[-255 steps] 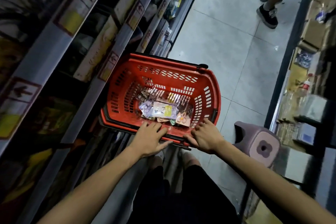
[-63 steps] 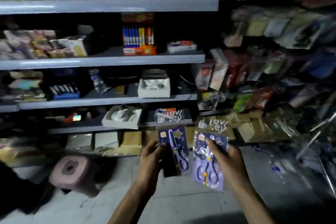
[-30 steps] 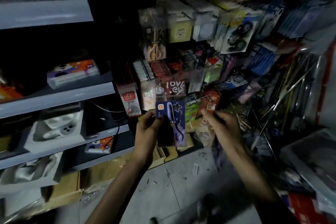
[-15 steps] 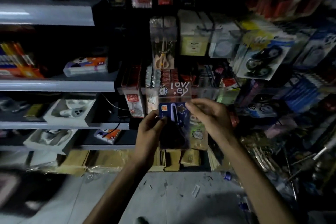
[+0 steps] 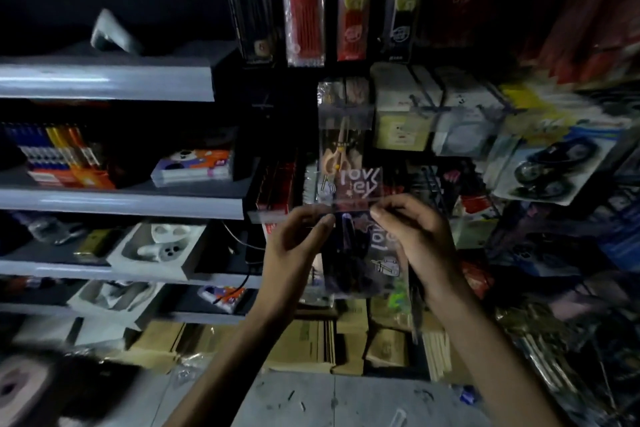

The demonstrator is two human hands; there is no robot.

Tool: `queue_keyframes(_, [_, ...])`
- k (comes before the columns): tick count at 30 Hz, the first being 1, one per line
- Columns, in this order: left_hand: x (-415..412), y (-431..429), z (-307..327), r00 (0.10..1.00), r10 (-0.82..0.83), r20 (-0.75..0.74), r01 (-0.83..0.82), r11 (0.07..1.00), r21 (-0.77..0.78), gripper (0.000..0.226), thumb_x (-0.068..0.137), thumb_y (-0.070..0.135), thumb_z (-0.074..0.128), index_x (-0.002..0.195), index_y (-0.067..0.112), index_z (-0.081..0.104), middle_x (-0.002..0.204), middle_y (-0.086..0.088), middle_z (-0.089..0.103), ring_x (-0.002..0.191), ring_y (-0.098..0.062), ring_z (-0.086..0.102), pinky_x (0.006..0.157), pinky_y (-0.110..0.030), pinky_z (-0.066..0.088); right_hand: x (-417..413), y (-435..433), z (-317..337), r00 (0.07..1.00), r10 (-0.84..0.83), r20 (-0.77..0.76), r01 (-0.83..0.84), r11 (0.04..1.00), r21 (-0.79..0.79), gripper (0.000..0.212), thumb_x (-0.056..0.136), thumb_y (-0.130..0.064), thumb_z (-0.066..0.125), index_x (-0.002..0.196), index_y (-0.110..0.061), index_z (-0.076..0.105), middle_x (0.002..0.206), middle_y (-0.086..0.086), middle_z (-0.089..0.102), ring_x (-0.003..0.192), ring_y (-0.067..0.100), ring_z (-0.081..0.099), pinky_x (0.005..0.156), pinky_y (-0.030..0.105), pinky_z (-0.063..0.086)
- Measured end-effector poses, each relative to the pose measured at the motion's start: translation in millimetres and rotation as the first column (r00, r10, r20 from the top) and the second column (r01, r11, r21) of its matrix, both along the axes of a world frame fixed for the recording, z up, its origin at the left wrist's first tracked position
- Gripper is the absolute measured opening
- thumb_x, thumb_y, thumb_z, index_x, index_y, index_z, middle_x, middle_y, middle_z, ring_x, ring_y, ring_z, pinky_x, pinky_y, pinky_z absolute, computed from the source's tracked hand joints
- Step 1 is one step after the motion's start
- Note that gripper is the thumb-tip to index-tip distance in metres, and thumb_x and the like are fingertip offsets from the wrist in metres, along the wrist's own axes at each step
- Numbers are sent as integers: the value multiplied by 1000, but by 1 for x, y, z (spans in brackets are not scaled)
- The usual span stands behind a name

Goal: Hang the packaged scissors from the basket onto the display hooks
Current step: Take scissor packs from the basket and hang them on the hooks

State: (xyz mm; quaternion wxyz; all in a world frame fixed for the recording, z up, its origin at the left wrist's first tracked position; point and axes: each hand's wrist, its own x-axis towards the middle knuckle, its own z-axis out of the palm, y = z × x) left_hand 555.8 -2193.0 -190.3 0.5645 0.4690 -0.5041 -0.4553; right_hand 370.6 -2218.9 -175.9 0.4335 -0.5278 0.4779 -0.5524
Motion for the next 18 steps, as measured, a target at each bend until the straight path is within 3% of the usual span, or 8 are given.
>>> queue_keyframes(3, [8, -22, 4, 1000, 2, 20, 0, 996, -84, 13, 101, 18, 64, 103, 10, 75, 98, -5, 78, 94, -17, 73, 81, -23, 57, 8, -13, -1, 999, -35, -3, 35, 999, -39, 4, 94, -12, 71, 94, -15, 74, 86, -8, 76, 85, 3, 71, 72, 11, 49])
queue_keyframes(7, [5, -44, 2, 999, -18, 47, 21, 997, -73, 11, 101, 13, 66, 102, 7, 75, 93, -1, 79, 87, -10, 74, 74, -19, 55, 14, -25, -5, 997, -66, -41, 63, 996, -68, 5, 96, -18, 69, 97, -17, 74, 87, -4, 74, 80, 1, 67, 69, 9, 47])
queue_keyframes(12, [5, -71, 11, 994, 16, 109, -2, 992, -127, 20, 101, 21, 69, 120, 16, 70, 108, 0, 78, 102, -15, 74, 89, -36, 61, 13, -45, -7, 985, -172, 1, 171, 984, -56, 8, 95, -18, 71, 99, -13, 76, 83, -9, 75, 77, -2, 67, 67, 8, 47])
queue_keyframes(18, [1, -106, 34, 993, 118, 4, -116, 982, -147, 25, 102, 15, 66, 126, 11, 66, 111, -6, 77, 100, -17, 74, 90, -34, 60, 5, -67, -10, 975, -221, 35, 221, 975, 11, 12, 93, -24, 74, 102, -17, 77, 93, -3, 78, 87, 6, 71, 71, 14, 51])
